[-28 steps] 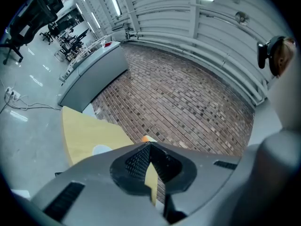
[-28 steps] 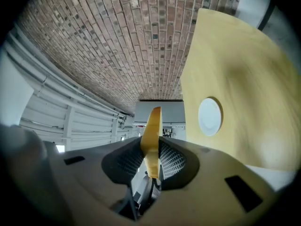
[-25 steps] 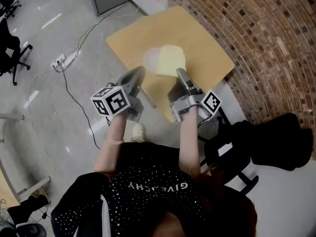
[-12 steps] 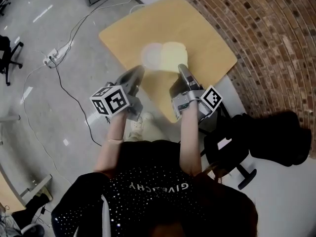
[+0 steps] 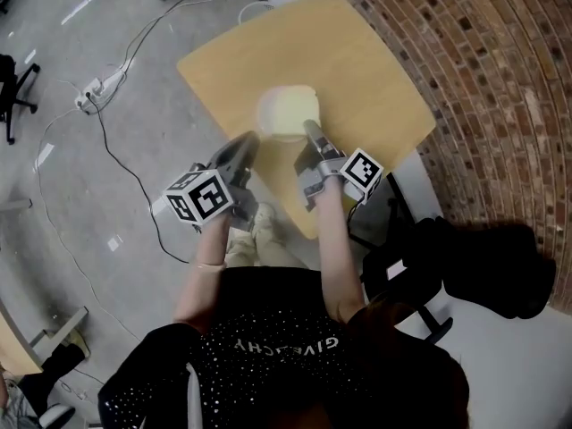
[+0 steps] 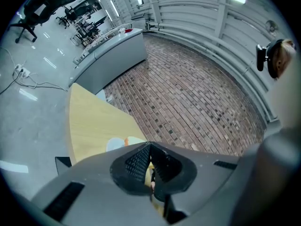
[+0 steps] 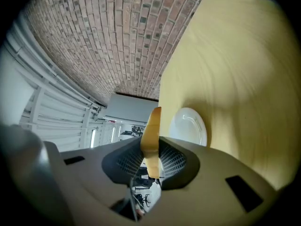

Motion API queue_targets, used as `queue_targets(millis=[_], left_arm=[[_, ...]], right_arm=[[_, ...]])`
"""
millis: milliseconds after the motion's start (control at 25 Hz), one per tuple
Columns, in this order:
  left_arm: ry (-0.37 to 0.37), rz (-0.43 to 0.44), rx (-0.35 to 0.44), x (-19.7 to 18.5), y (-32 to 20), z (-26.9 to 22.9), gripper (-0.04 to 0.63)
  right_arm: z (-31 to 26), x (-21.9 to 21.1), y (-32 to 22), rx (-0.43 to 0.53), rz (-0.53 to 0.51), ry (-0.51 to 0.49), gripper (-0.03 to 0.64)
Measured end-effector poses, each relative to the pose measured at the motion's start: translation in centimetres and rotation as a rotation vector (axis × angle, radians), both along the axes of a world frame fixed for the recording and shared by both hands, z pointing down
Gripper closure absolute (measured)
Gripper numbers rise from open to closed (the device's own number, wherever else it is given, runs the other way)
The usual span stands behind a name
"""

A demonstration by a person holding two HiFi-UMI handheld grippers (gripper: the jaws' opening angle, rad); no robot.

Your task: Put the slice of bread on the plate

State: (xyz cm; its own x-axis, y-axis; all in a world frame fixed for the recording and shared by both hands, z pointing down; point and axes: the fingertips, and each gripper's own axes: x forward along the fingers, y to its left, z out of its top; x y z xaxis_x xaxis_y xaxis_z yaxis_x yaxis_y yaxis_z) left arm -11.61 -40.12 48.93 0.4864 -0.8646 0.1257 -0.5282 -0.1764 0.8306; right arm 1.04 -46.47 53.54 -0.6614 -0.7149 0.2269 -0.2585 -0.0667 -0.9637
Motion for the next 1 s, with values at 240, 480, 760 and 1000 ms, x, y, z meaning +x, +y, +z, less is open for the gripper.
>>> queue_targets(millis=[240, 480, 760, 1000], left_arm=[[0.005, -0.039, -0.018, -1.1, -0.8, 0.5, 0.584], [-0.002, -0.075, -0.027, -2.3, -1.2, 0.8, 0.585], [0.019, -0.087, -0.028, -2.6, -1.2, 0.7, 0.584], [0.027, -0.103, -0.019, -3.3, -0.9, 0.4, 0.586]], right_arm=[[1.3, -1.5, -1.6, -0.009, -0.039, 0.014, 0.528], [2.6, -2.1, -2.0, -0.042, -0.055, 0.044, 0.528], [3.9, -1.8, -2.0, -0.08, -0.052, 0.132, 0.528], [4.5, -2.6, -1.6, -0.027, -0.148, 0.38, 0.47]])
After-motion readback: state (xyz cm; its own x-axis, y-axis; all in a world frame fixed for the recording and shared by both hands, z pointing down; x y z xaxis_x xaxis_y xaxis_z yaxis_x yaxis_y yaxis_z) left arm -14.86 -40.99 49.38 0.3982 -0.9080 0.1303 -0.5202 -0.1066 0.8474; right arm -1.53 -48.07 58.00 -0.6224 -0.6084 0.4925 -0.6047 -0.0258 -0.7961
